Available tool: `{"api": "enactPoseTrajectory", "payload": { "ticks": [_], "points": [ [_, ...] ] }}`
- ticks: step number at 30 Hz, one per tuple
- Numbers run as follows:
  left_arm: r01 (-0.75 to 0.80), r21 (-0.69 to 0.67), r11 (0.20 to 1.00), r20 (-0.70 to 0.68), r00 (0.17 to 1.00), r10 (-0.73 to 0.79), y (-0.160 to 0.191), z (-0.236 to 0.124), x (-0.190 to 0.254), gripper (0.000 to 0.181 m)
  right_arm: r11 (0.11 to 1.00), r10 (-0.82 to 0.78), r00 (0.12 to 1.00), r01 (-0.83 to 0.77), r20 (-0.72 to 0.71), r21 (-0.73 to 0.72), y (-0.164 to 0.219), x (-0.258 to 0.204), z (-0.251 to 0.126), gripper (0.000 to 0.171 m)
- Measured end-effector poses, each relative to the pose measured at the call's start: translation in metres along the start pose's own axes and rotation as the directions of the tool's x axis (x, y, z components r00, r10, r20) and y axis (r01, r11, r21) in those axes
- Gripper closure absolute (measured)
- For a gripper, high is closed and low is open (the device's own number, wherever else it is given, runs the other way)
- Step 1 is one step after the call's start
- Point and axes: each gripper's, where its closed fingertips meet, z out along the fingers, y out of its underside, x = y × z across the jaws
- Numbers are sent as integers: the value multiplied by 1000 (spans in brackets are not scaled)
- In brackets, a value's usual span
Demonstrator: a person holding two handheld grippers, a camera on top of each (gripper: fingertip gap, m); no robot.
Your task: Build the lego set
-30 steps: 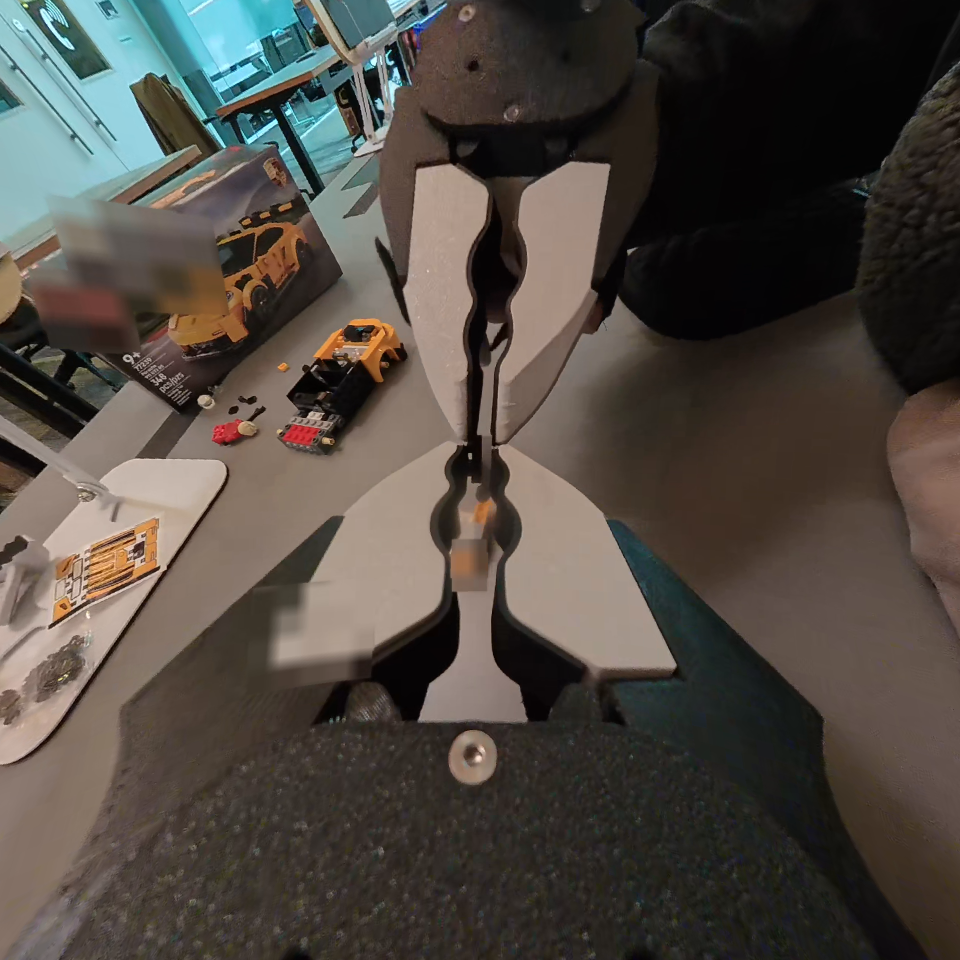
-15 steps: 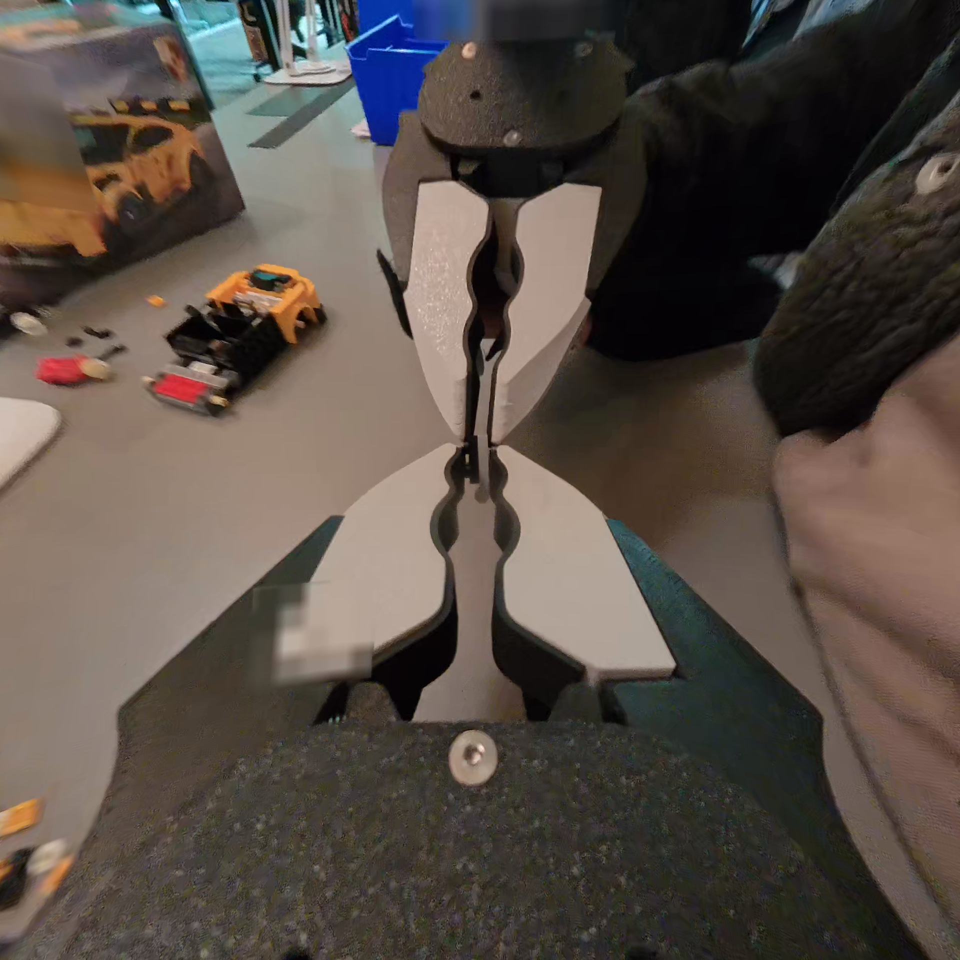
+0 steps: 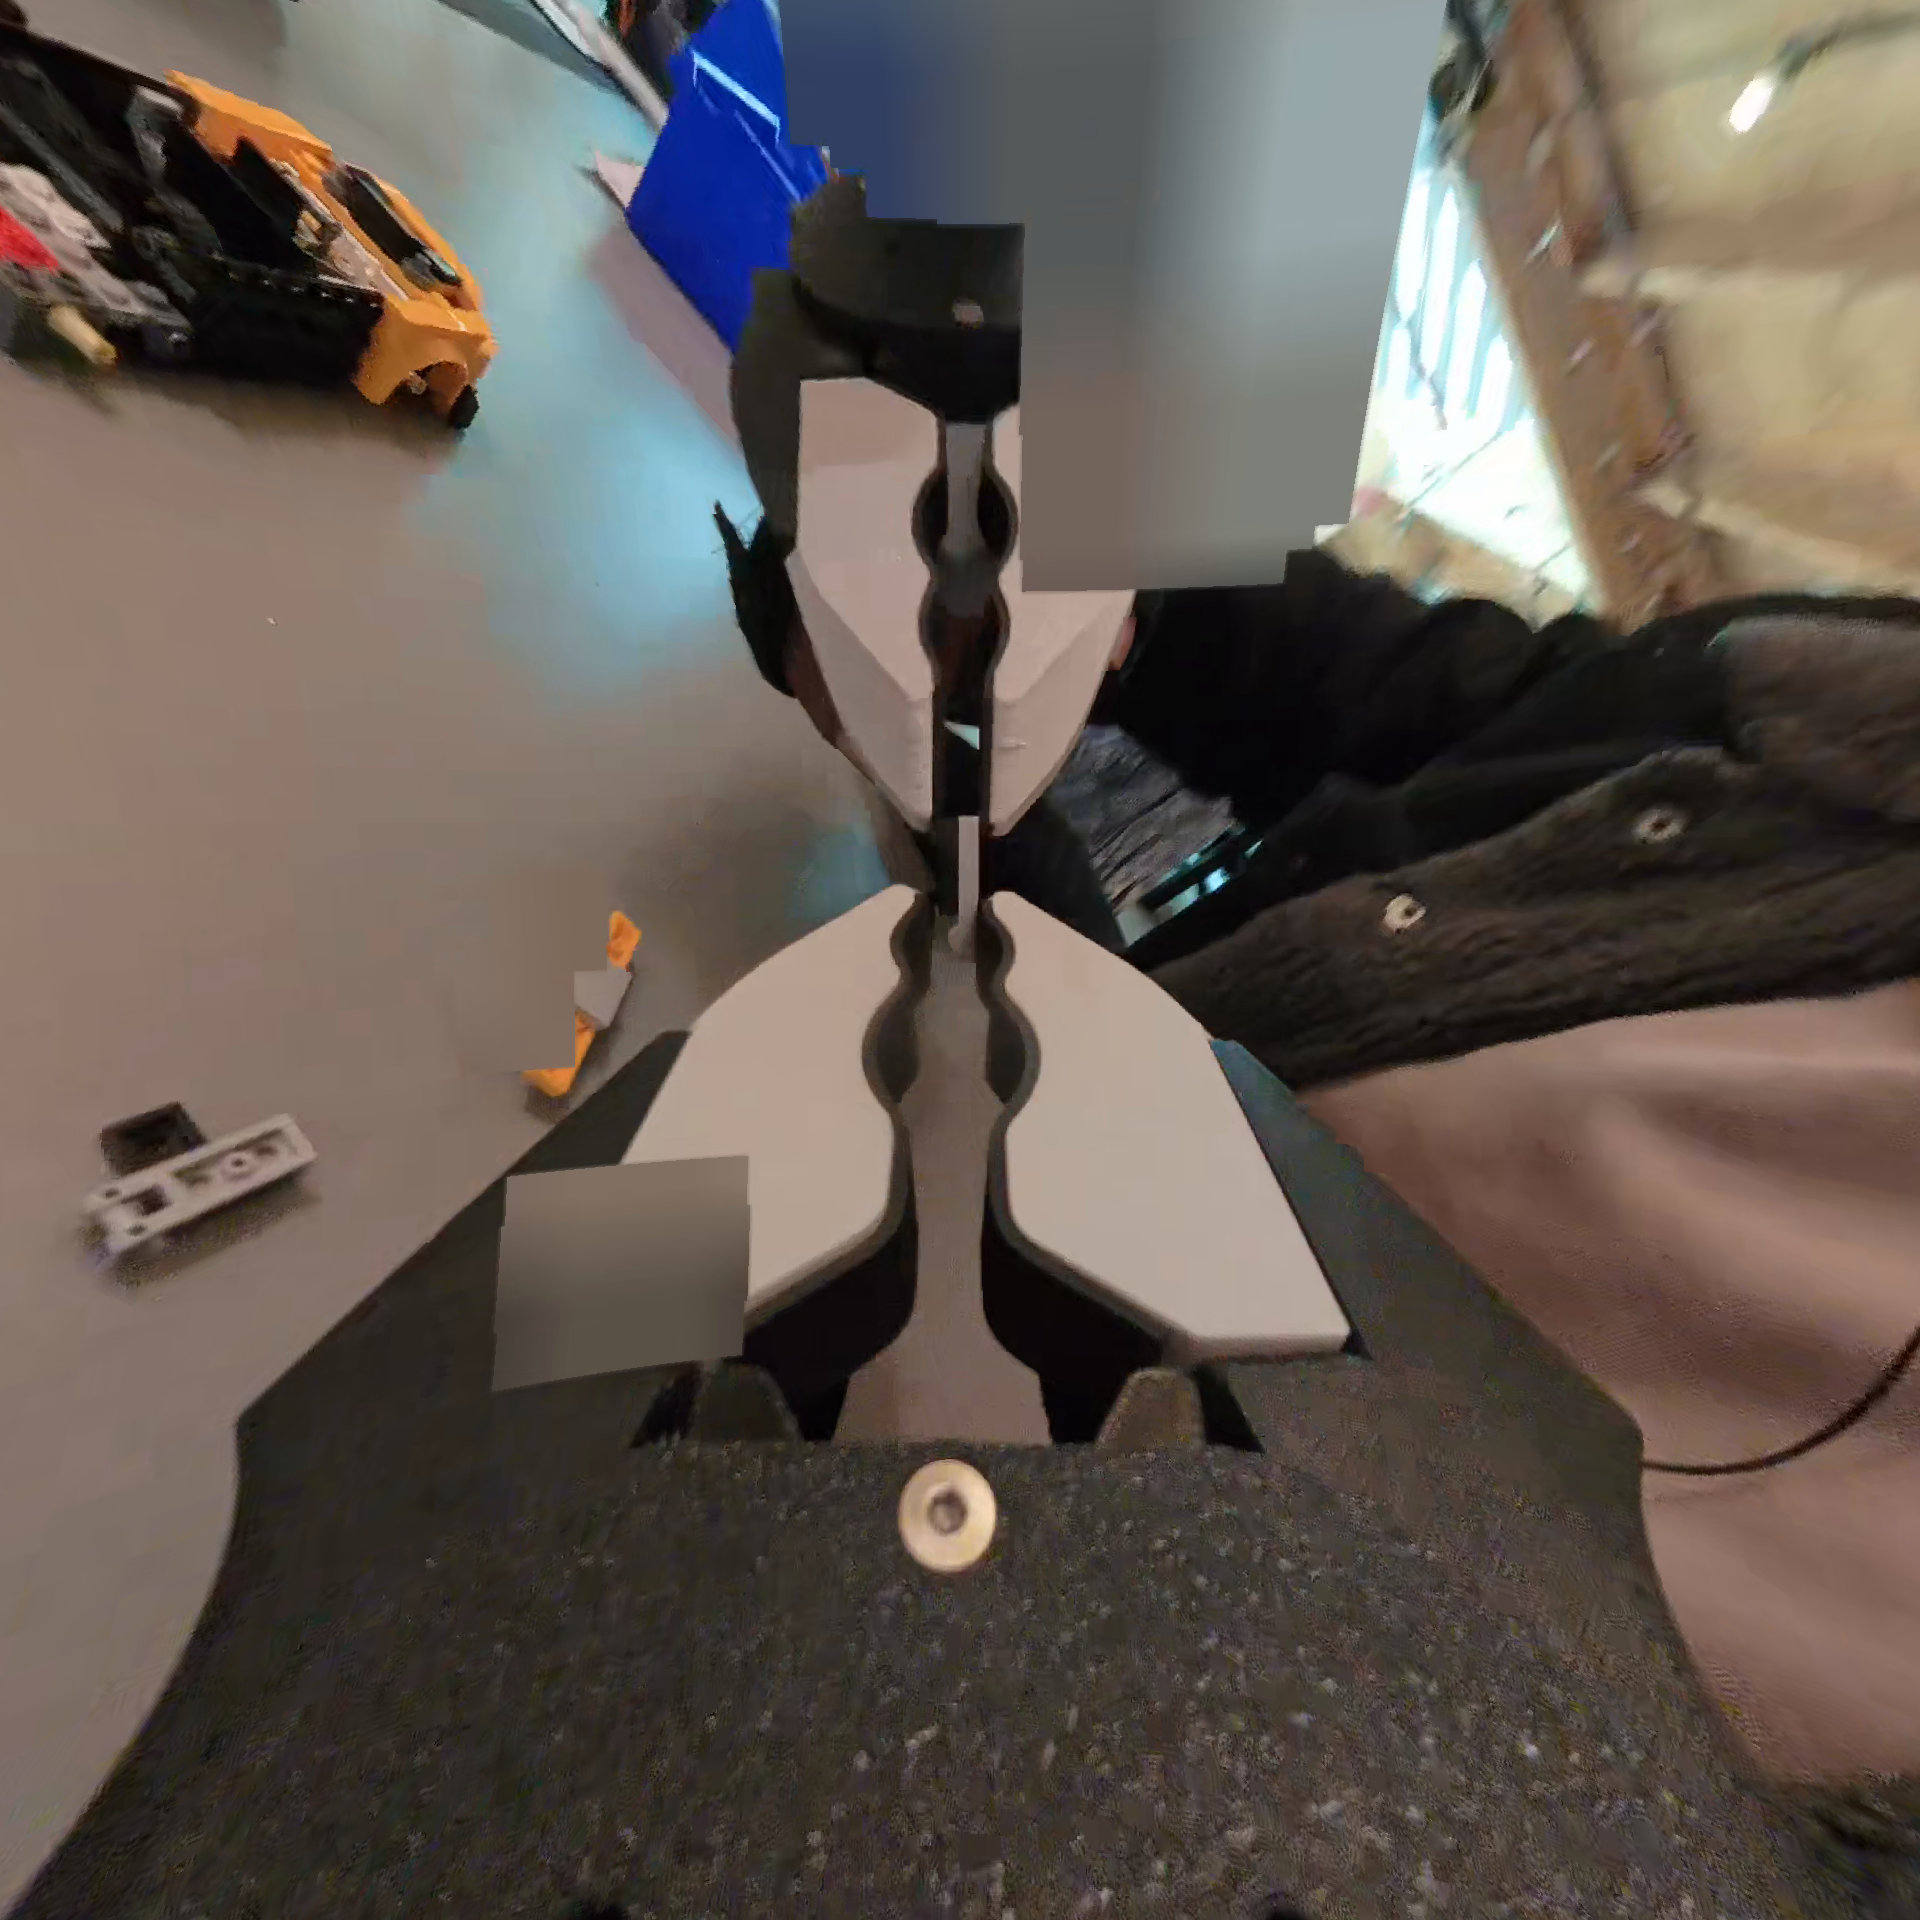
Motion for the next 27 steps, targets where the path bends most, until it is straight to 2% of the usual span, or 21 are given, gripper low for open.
{"api": "enactPoseTrajectory", "payload": {
  "ticks": [5, 10, 17, 22, 27],
  "points": [
    [141, 58, 988, -93, 986, -135, -4, -1, -1, 174, 999, -21, 1000, 22, -18, 49, 4, -2, 2, 160],
    [162, 60, 985, -113, 982, -154, -2, 2, 0, 174, 994, 21, 1000, -22, 10, 108, 9, 1, 3, 167],
    [172, 72, 983, -108, 981, -164, -1, 4, -4, 174, 997, 29, 999, -31, 24, 77, 12, 8, 3, 159],
    [159, 88, 983, -104, 983, -150, -4, 2, -5, 174, 999, 1, 999, -3, 39, 43, 12, 9, 9, 166],
    [116, 27, 993, -90, 989, -114, 2, 4, -3, 172, 999, 29, 996, -26, 88, -40, 20, 12, 1, 168]
  ]
}}
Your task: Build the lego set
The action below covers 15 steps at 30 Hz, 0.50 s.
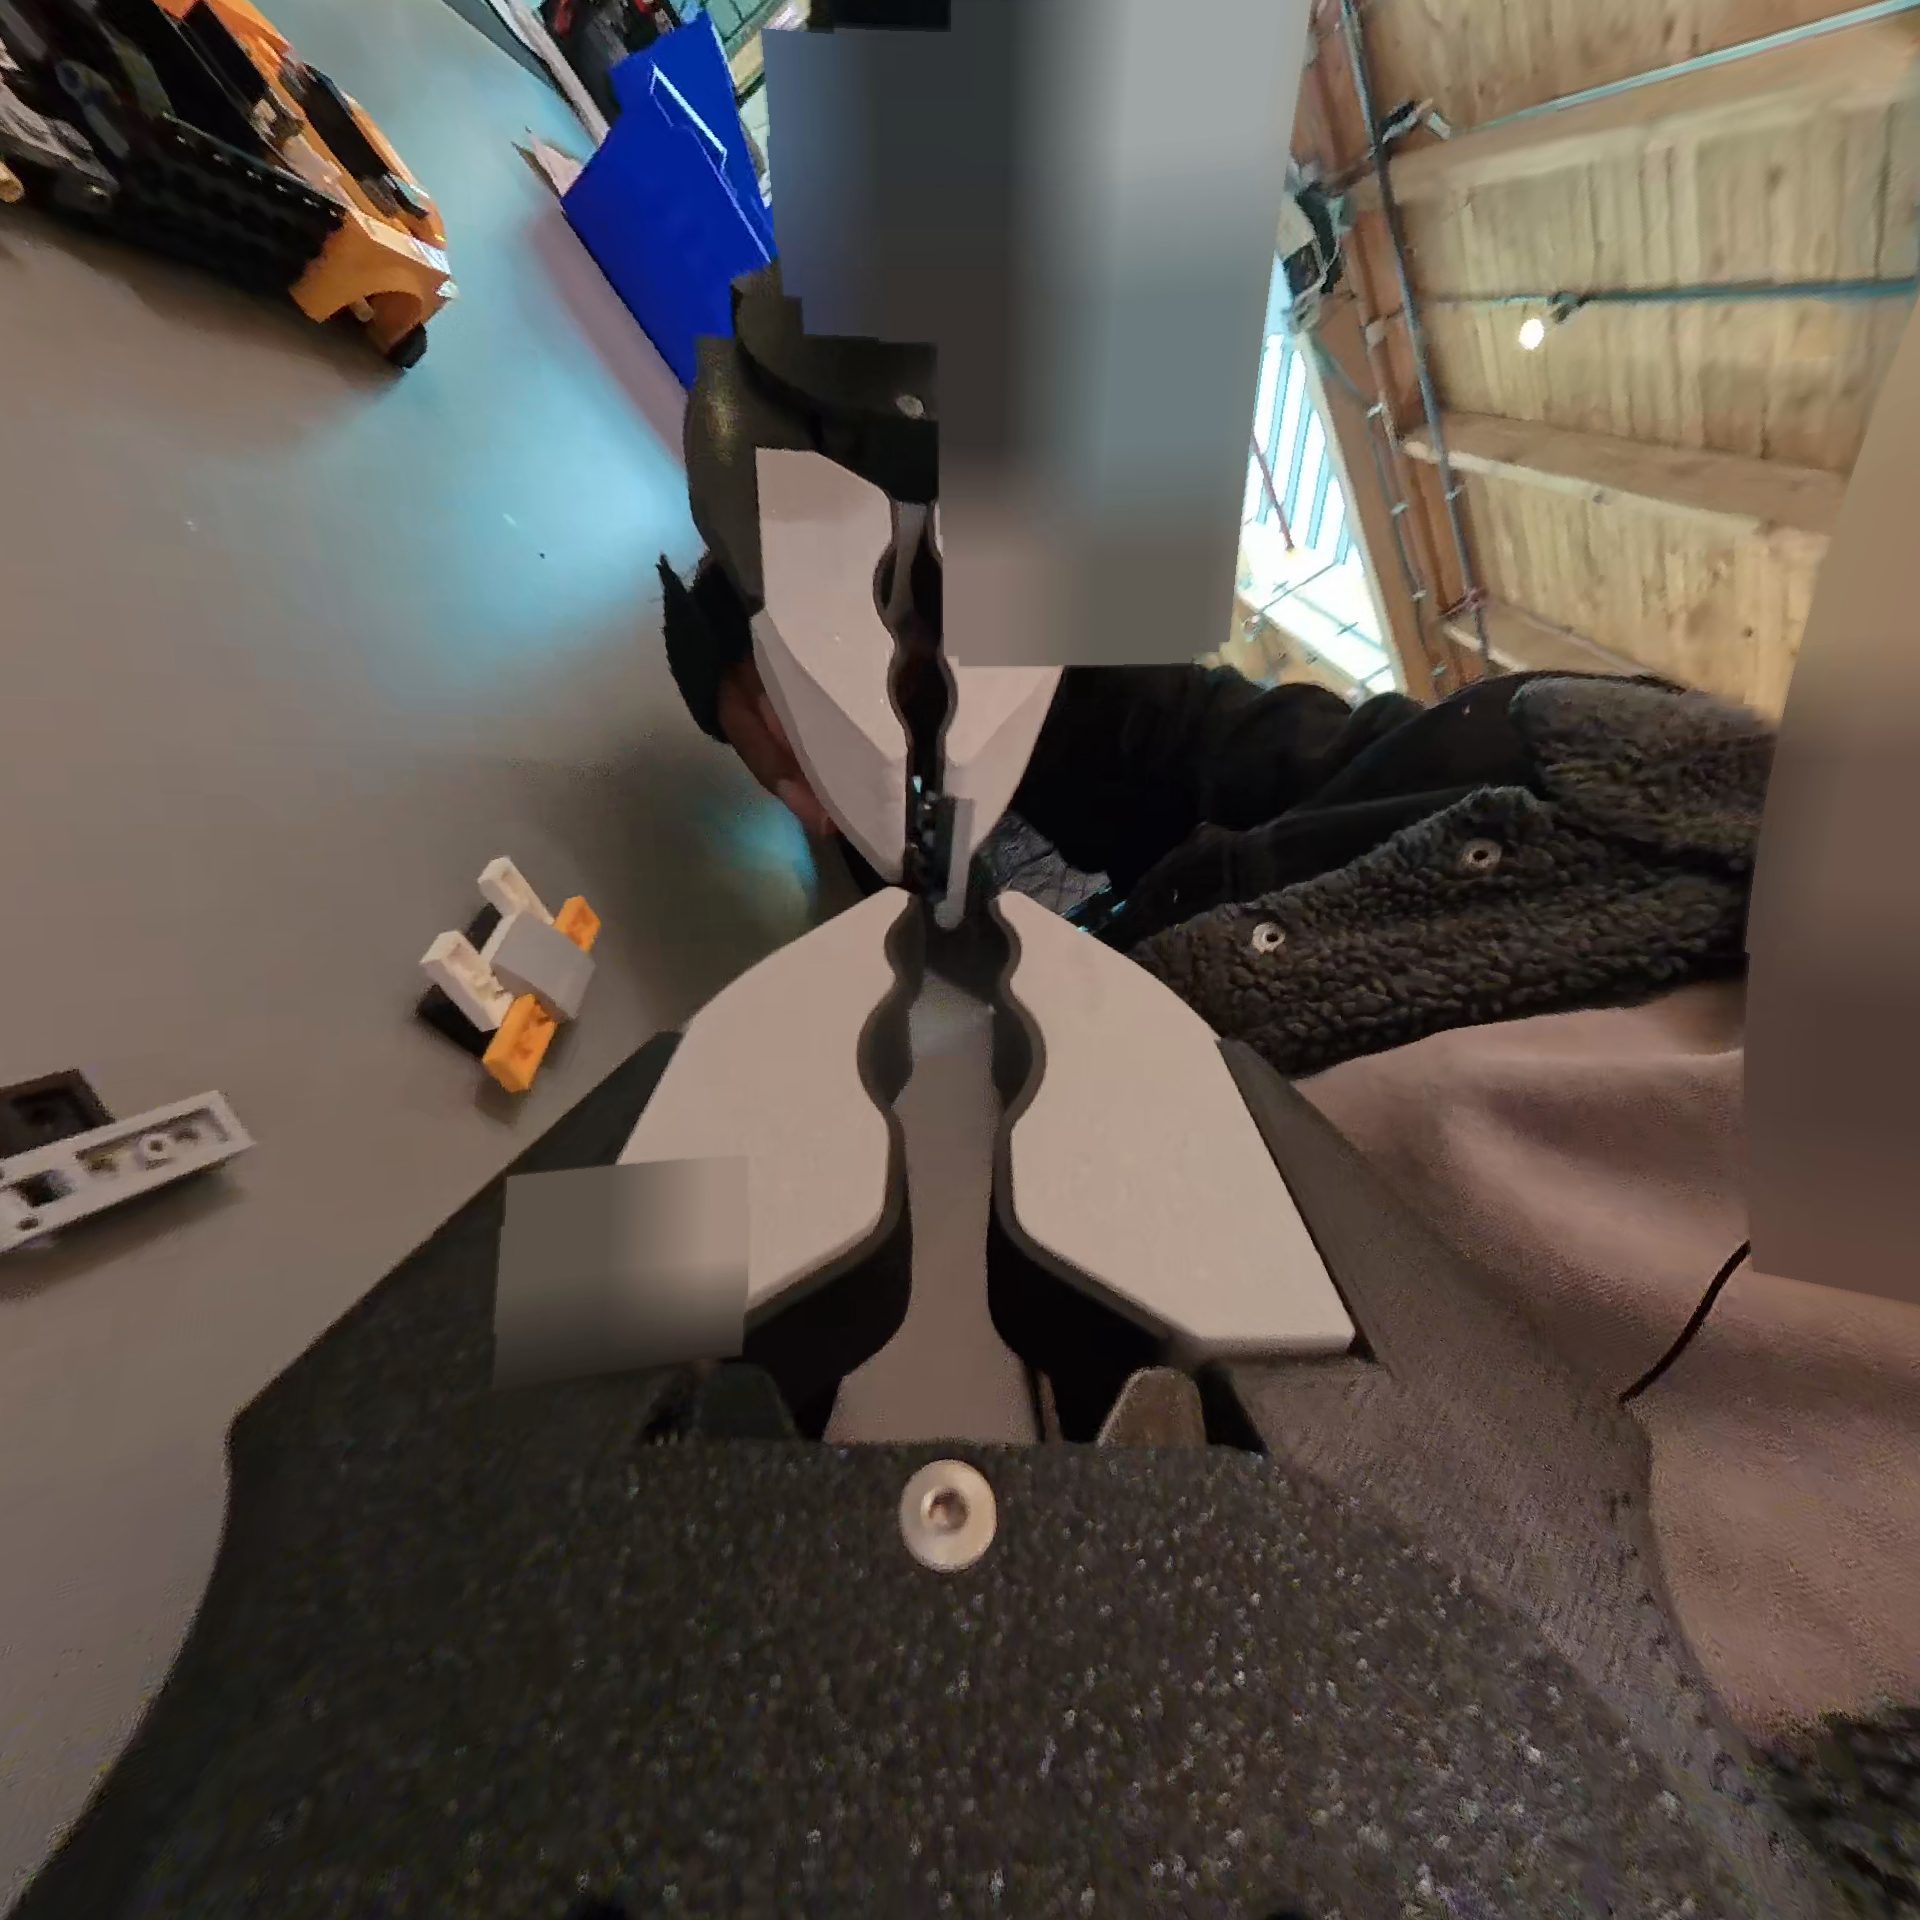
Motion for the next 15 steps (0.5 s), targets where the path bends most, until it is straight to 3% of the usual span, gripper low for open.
{"api": "enactPoseTrajectory", "payload": {
  "ticks": [7, 11, 15],
  "points": [
    [-199, -142, 970, 251, 940, 230, -2, -20, -28, 173, 976, 121, 989, -134, -84, -171, 25, 43, -27, 168],
    [-319, -289, 903, 496, 756, 426, -14, -53, -63, 173, 948, 181, 977, -204, -114, -245, 35, 59, -31, 168],
    [-352, -387, 852, 590, 616, 523, -20, -73, -81, 167, 925, 198, 970, -233, -144, -300, 39, 64, -28, 168]
  ]
}}
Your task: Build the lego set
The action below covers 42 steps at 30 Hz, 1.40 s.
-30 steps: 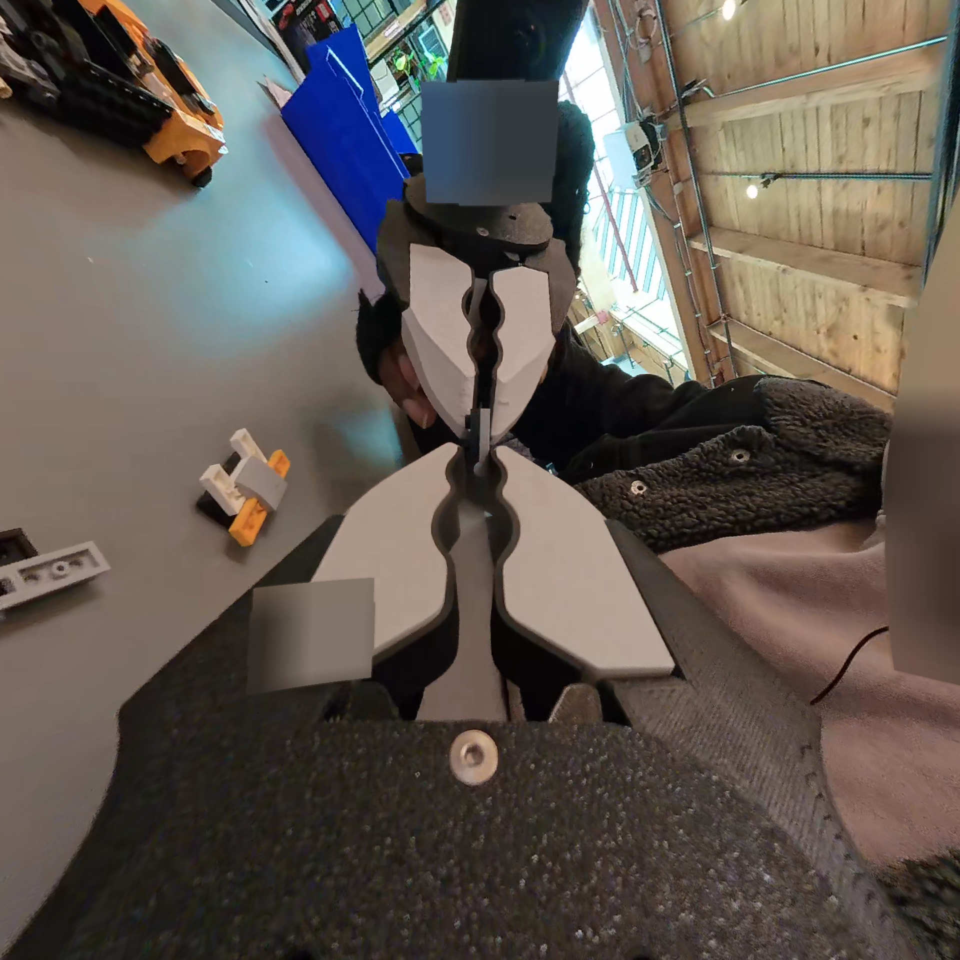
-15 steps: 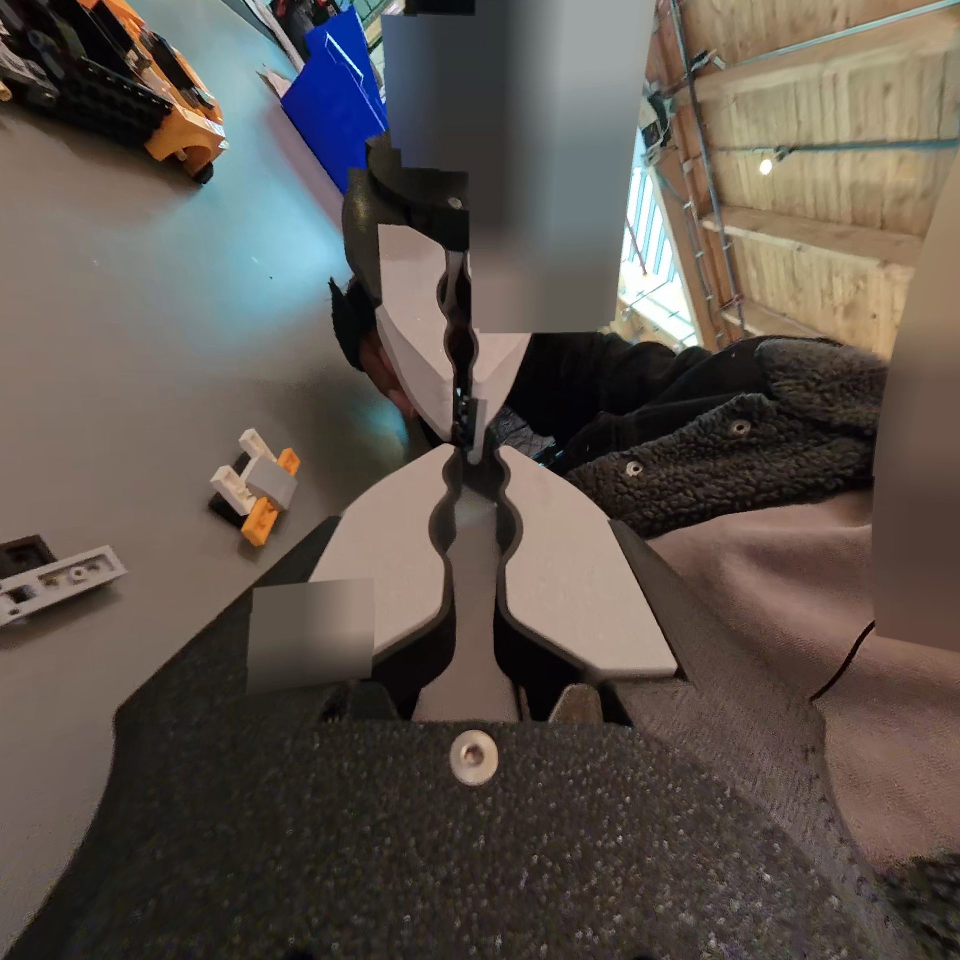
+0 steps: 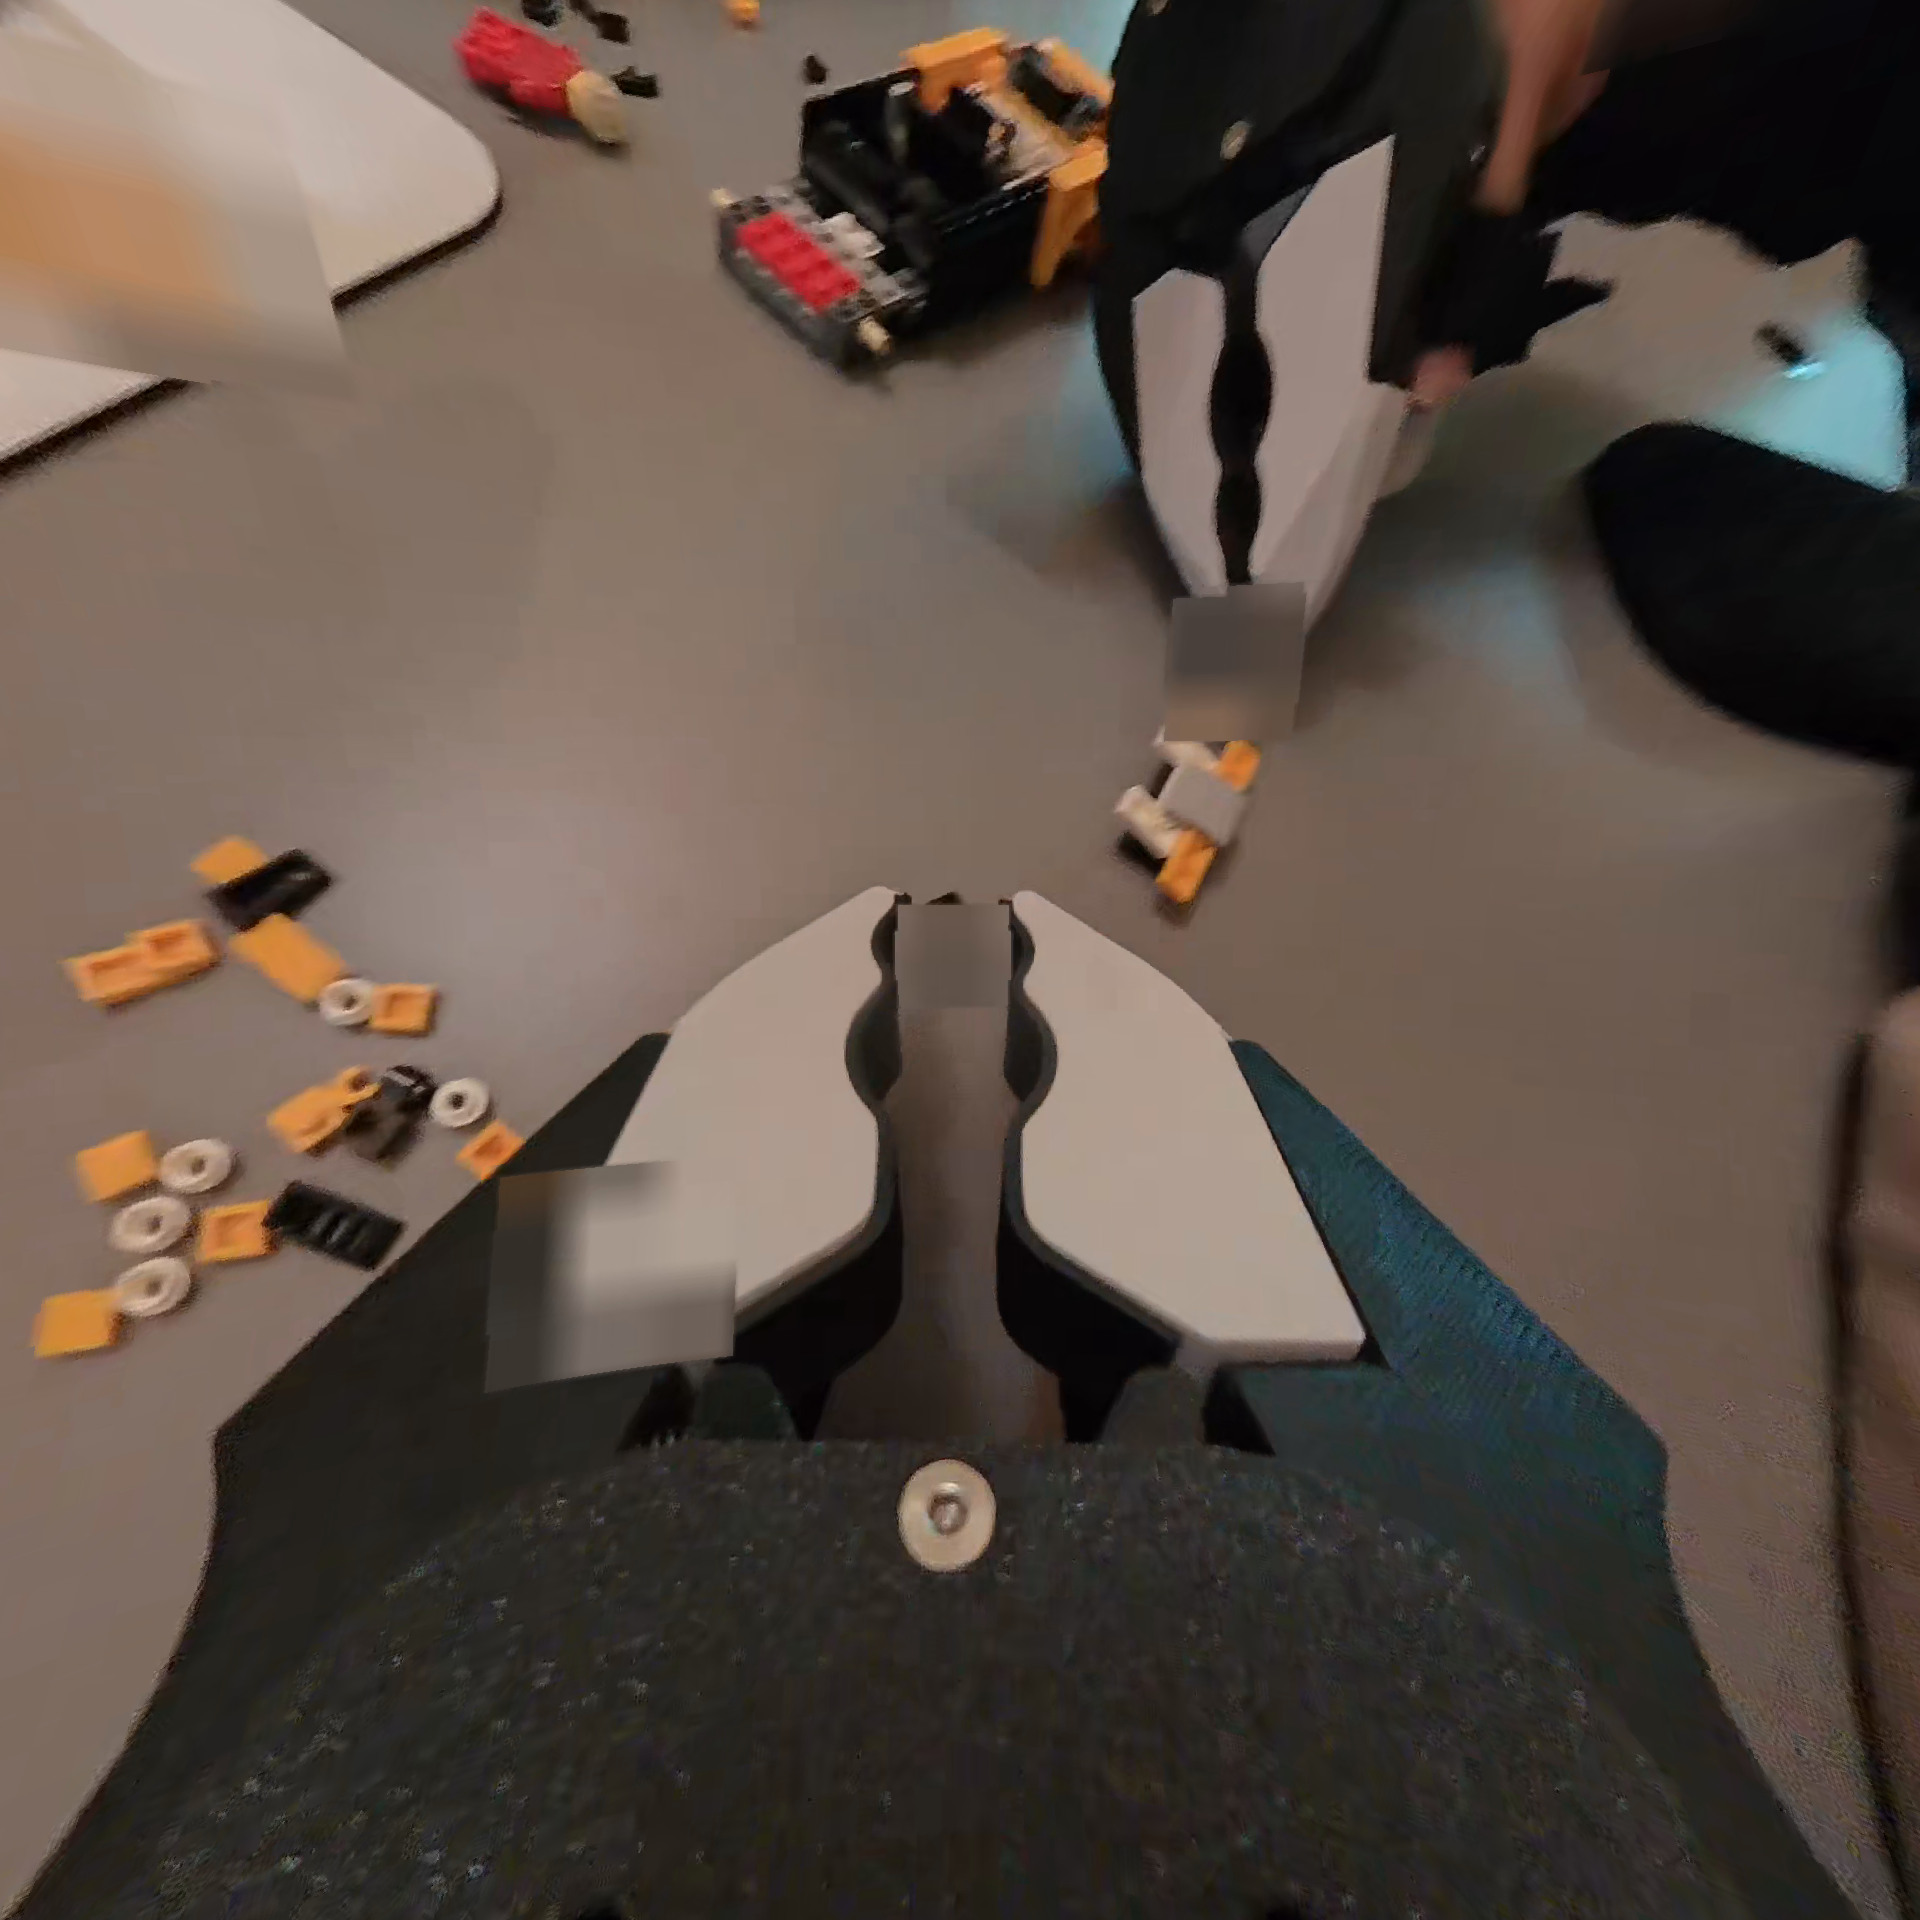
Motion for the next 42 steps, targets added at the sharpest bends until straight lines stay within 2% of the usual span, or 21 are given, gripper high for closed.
{"api": "enactPoseTrajectory", "payload": {
  "ticks": [5, 12, 15, 17, 21, 24, 30, 36, 42],
  "points": [
    [-20, -39, 999, 43, 999, 22, 8, 4, -7, 159, 997, 29, 996, -34, -80, -63, 0, 8, 2, 166],
    [-47, -68, 997, 56, 997, 51, 13, 6, -8, 154, 994, 45, 993, -55, -105, -95, 1, 8, -4, 158],
    [-67, -77, 995, 59, 996, 72, 13, 6, -8, 153, 1000, -11, 993, 9, -114, -12, -10, -2, -15, 158],
    [-103, -92, 990, 69, 992, 110, 15, 7, -9, 152, 995, -80, 979, 88, -189, 36, -18, -6, -20, 159],
    [-226, -161, 961, 88, 966, 242, 20, 10, -11, 151, 959, -250, 914, 279, -319, 48, -28, -19, -7, 158],
    [-290, -187, 939, 52, 951, 304, 18, 13, -9, 152, 939, -319, 873, 344, -368, 4, -36, -20, 10, 157],
    [-286, -199, 937, -20, 957, 288, 21, 15, 2, 163, 927, -353, 864, 374, -360, -13, -52, -23, 21, 156],
    [-286, -204, 936, -56, 958, 280, 25, 15, 14, 168, 929, -349, 860, 371, -374, -15, -51, -25, 24, 156],
    [-289, -202, 936, -94, 957, 275, 27, 14, 25, 166, 933, -319, 855, 358, -408, 21, -51, -25, 19, 156]
  ]
}}
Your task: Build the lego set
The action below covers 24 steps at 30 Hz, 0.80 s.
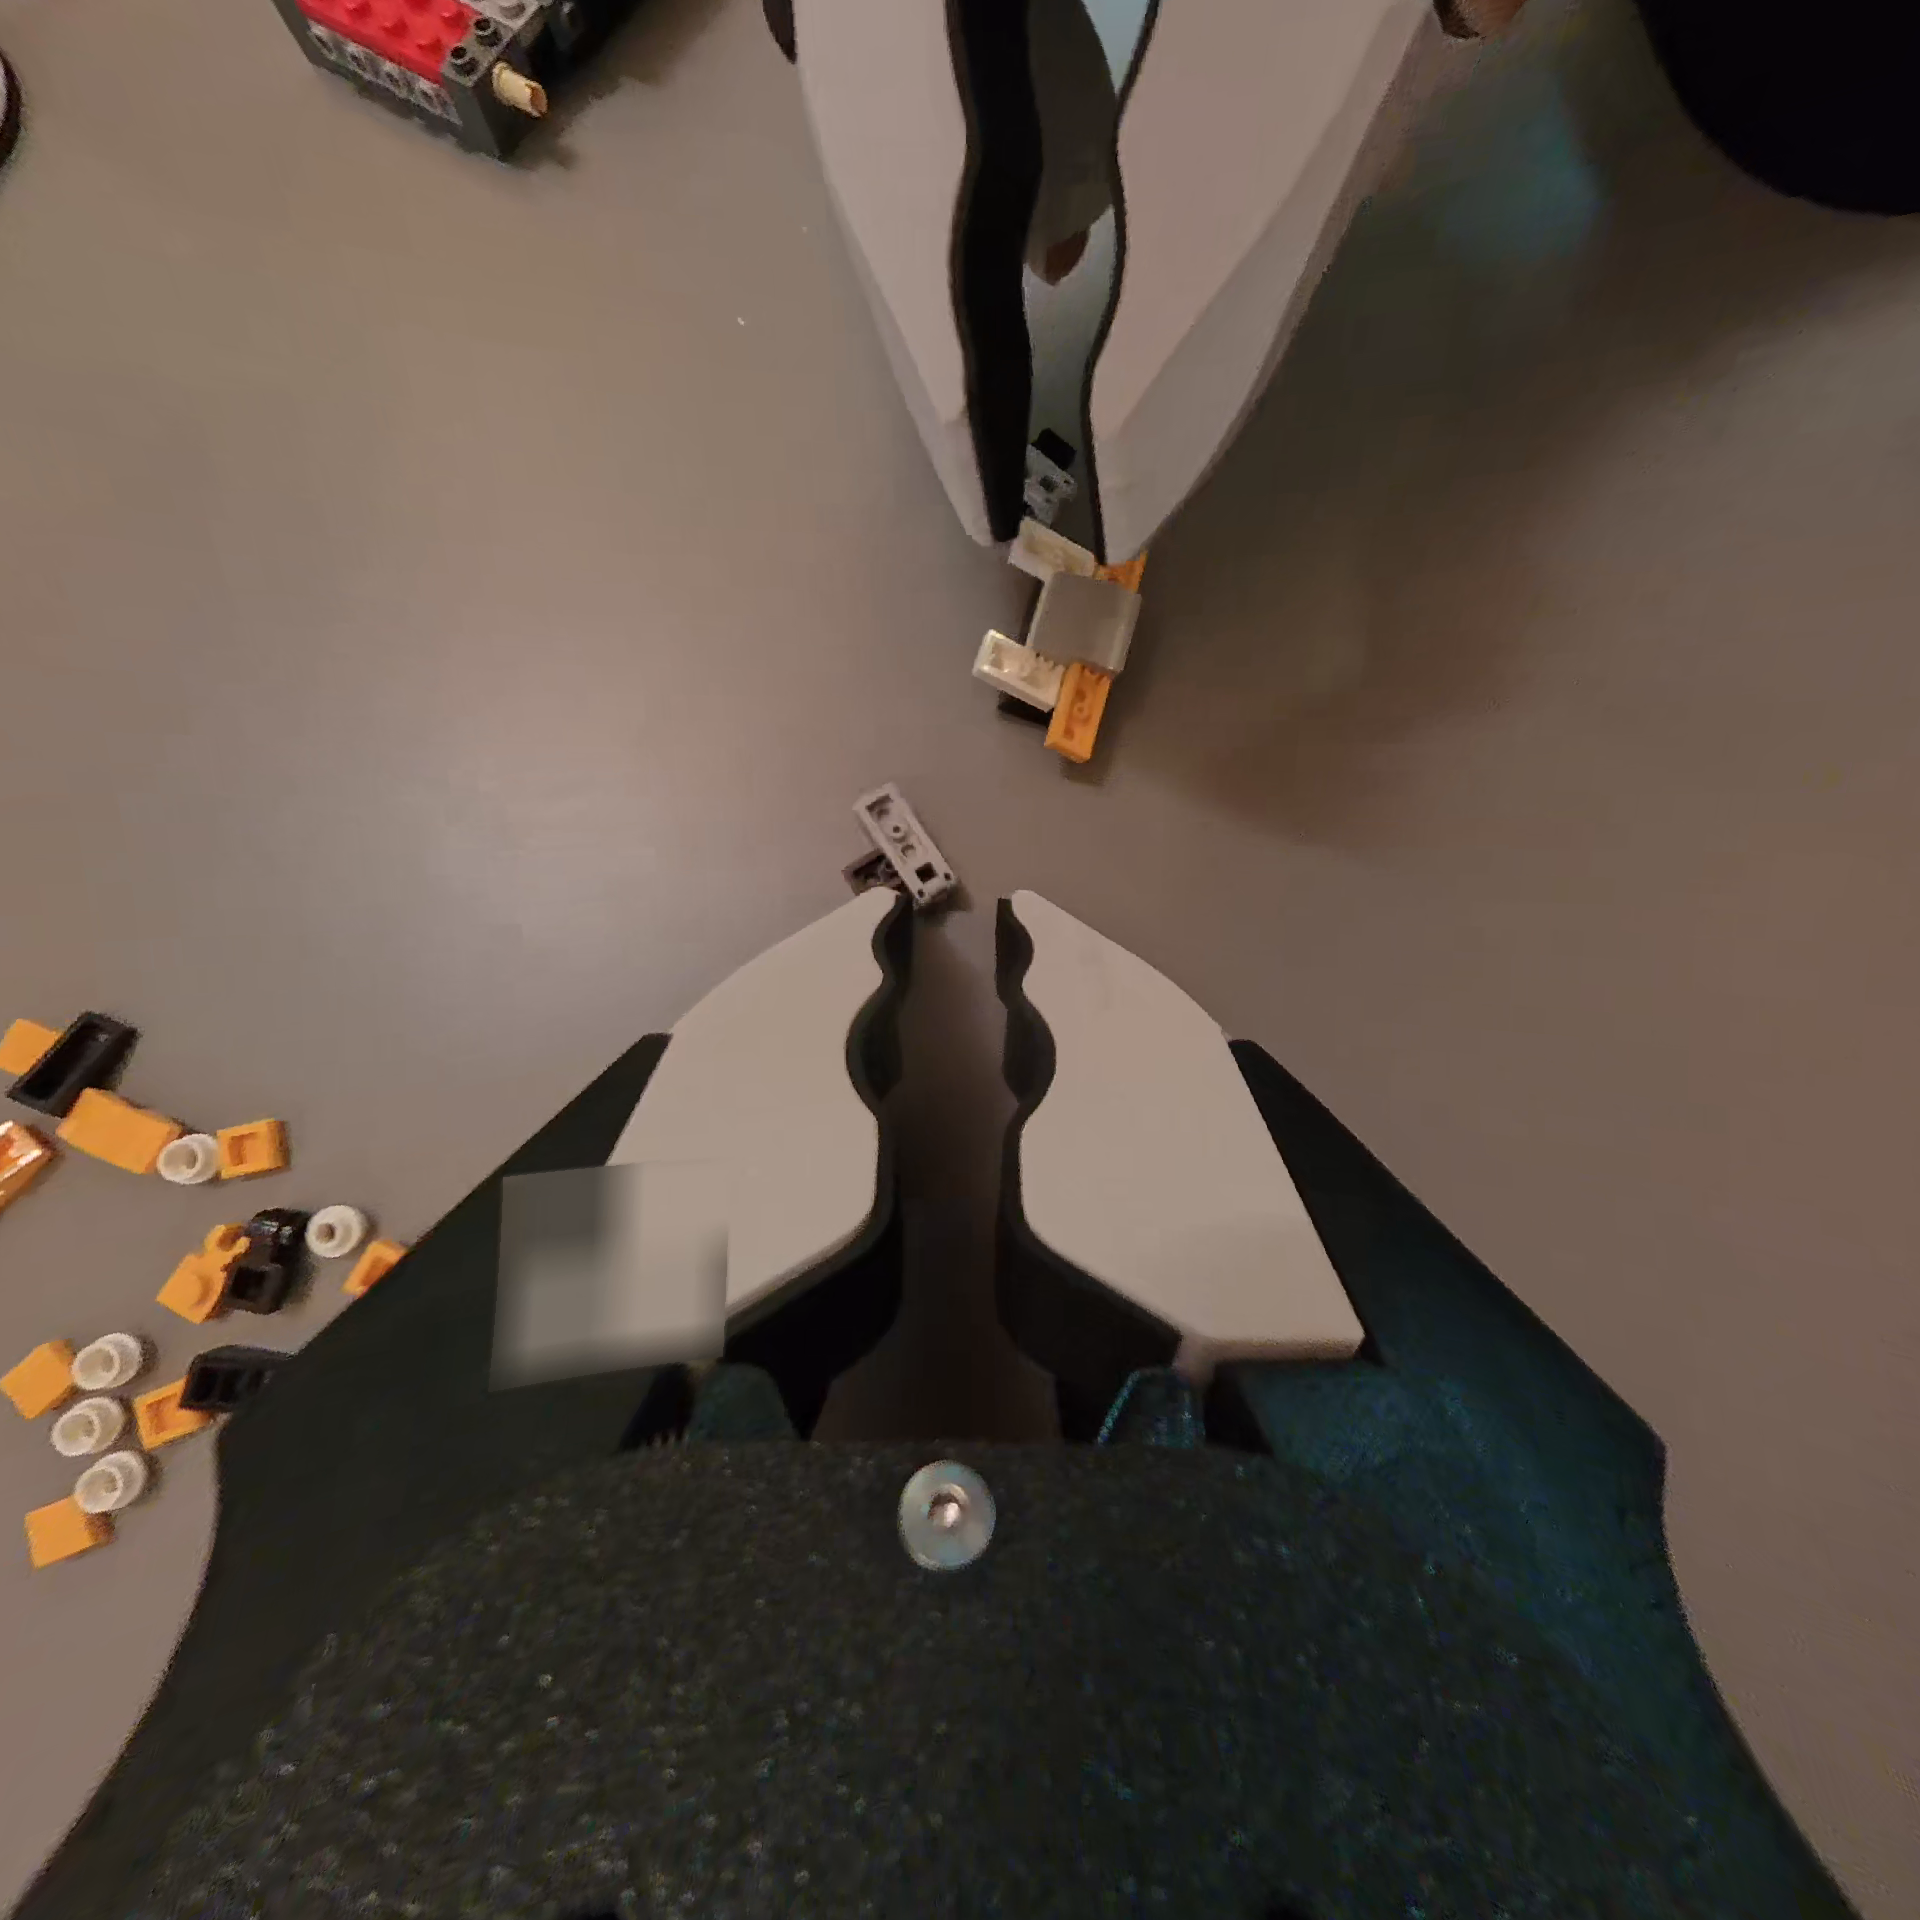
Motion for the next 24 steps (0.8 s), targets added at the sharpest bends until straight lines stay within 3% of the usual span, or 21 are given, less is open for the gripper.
{"api": "enactPoseTrajectory", "payload": {
  "ticks": [8, 17, 24],
  "points": [
    [32, 51, 998, -43, 999, -30, -7, -6, 4, 165, 1000, 1, 999, 0, -39, 22, -5, -1, -3, 155],
    [261, 341, 903, -62, 965, -256, -33, -27, -28, 168, 998, -8, 995, 15, -104, 64, -15, -5, 1, 152],
    [254, 399, 881, 4, 960, -278, -37, -32, -39, 169, 996, -29, 982, 43, -185, 73, -16, -10, 11, 146]
  ]
}}
